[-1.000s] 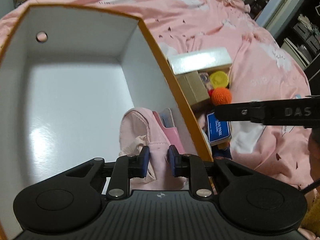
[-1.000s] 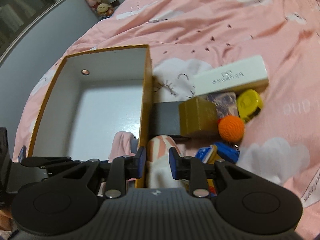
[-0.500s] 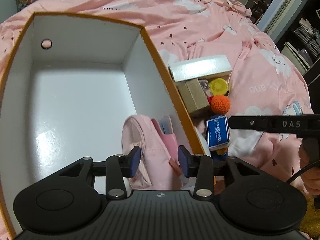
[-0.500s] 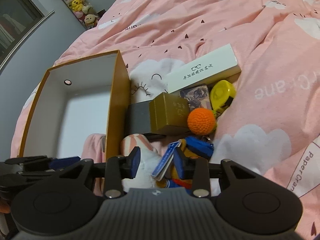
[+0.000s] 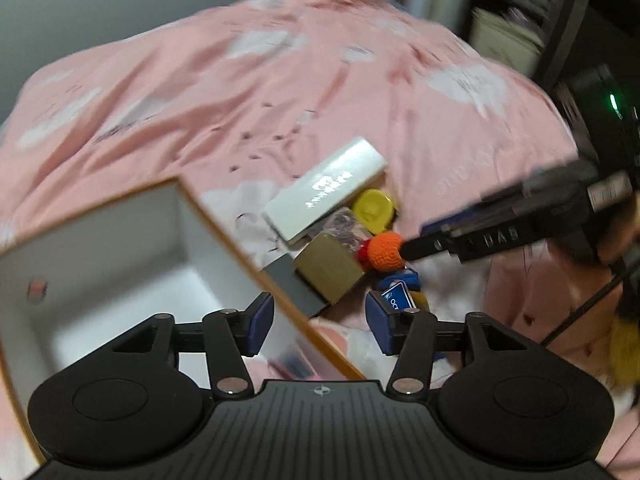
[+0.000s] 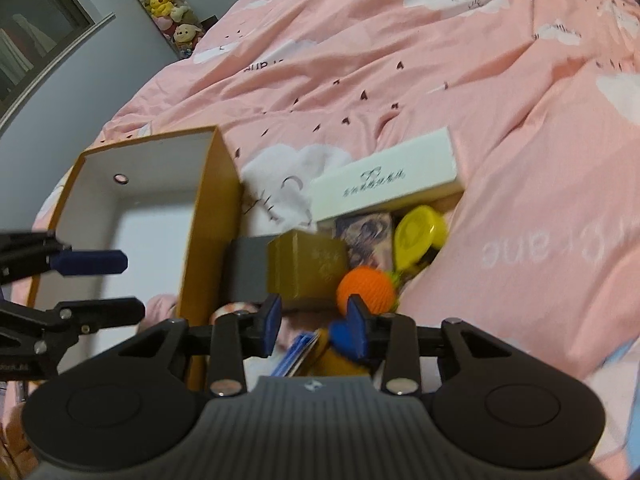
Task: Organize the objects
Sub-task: 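Grasp the black box with the left tool while the right tool reaches for the photo card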
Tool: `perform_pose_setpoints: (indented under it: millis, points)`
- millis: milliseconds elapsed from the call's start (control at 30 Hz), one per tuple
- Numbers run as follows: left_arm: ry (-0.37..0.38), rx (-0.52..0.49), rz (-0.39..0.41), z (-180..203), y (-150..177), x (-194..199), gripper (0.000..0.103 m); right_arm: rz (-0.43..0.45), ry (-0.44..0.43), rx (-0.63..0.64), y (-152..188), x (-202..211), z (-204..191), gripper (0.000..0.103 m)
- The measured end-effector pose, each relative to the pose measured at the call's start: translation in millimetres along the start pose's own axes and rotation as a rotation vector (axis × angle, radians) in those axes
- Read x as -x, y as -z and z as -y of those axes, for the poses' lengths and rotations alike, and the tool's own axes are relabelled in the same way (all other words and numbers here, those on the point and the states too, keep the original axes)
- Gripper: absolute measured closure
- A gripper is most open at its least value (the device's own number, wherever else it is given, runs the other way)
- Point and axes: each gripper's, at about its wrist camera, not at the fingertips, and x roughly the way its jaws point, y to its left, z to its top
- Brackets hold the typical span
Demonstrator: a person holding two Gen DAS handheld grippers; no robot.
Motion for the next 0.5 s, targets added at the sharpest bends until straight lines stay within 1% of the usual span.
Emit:
perform_pose_setpoints:
  millis: [133, 200, 300, 367, 500]
  points:
    - [-0.021, -0.243, -0.099, 12.4, -20.8, -34.2, 0.032, -0.001, 0.003, -0.004, -10.4, -7.1, 12.3, 0.061]
    - [-0.024, -0.340, -0.157, 19.0, -26.5, -51.2, 0.030, -0.011, -0.012, -0.016, -13.1, -13.1, 19.4, 0.060]
    - [-0.022, -0.454, -0.238, 26.0, -32.4, -76.5, 0.025, -0.028, -0.045, -0.021, -15.8, -21.7, 27.5, 0.060]
    - [-0.014, -0.513, -0.288, 28.5, -35.3, -92.4, 0.023, -0.028, -0.064, -0.004, -16.3, -25.1, 27.4, 0.060]
    - [-0.008, -0.596, -0.407, 29.8, -39.3, -123.8, 0.021, -0.020, -0.064, -0.004, -19.4, -33.4, 32.8, 0.060]
